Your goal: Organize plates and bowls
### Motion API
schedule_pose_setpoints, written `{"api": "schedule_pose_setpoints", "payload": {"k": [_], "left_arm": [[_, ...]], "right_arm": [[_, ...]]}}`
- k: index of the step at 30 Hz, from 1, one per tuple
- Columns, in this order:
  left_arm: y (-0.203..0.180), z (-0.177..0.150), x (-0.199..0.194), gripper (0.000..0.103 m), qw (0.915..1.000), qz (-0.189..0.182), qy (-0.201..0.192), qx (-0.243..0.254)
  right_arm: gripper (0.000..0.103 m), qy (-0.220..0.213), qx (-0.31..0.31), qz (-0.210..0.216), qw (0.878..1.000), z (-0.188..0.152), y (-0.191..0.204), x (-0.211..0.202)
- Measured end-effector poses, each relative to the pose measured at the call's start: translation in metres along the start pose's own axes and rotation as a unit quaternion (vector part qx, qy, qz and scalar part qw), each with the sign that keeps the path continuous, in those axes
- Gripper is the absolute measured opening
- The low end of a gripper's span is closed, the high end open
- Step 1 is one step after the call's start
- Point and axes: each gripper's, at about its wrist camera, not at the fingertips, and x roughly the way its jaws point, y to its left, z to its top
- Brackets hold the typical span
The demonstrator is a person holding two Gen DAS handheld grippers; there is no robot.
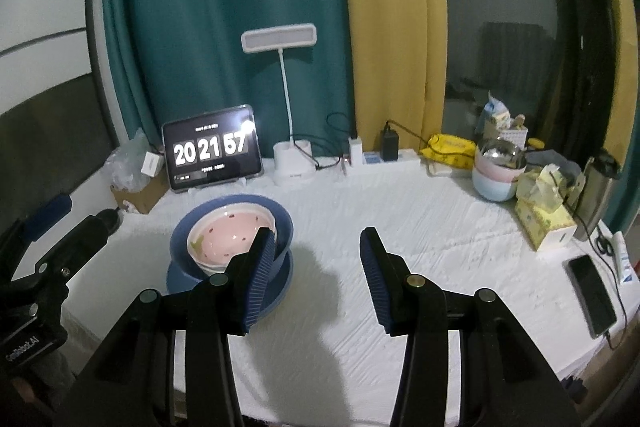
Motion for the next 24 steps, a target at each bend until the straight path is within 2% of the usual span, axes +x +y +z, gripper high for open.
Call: {"api": "schedule_pose_setpoints", "payload": {"k": [24], "left_arm": [[-0.004,0.031,-0.038,0.084,0.9982,-0.003,-0.06,-0.003]], "right_arm": [[0.048,-0.074,-0.019,0.0,0.997,0.027,0.004,-0.056]]}}
